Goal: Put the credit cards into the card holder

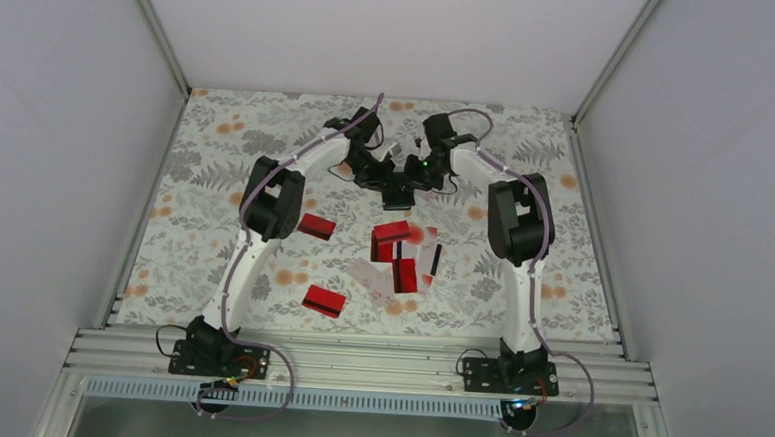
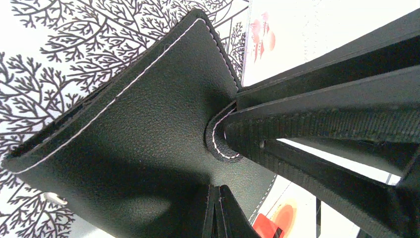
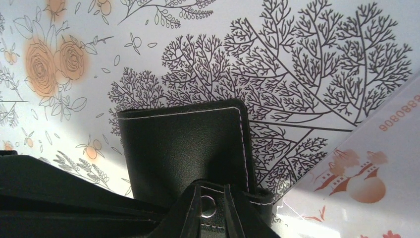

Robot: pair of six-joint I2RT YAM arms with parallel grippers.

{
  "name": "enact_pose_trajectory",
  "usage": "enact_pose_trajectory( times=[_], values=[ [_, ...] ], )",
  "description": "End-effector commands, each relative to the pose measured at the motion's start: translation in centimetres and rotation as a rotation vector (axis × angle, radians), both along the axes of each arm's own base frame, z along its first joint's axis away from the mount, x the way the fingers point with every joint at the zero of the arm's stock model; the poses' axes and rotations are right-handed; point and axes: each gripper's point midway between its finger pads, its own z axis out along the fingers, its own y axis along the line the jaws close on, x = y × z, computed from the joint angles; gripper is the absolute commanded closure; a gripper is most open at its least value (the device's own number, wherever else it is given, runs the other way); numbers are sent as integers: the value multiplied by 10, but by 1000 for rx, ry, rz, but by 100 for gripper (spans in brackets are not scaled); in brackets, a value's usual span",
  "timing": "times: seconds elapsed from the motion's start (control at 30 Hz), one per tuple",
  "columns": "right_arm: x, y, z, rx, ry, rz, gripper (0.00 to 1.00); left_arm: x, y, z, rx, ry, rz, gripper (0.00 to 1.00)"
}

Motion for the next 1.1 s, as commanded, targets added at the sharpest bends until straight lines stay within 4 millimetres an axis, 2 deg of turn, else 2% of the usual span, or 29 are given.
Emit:
enact_pose_trajectory(
  times=[0.0, 0.4, 0.7, 1.07],
  values=[
    [-87, 21, -58, -91, 279, 142, 88, -11, 4, -56, 96, 40, -16, 98],
    [-103, 21, -57, -85, 281, 172, 93, -7, 5, -63, 104, 42, -8, 98],
    [-106, 3, -57, -150, 267, 150, 92, -7, 7, -67, 111, 46, -6, 98],
    [-97, -13, -42, -196, 228, 134, 92, -3, 6, -69, 115, 37, -3, 97]
  ],
)
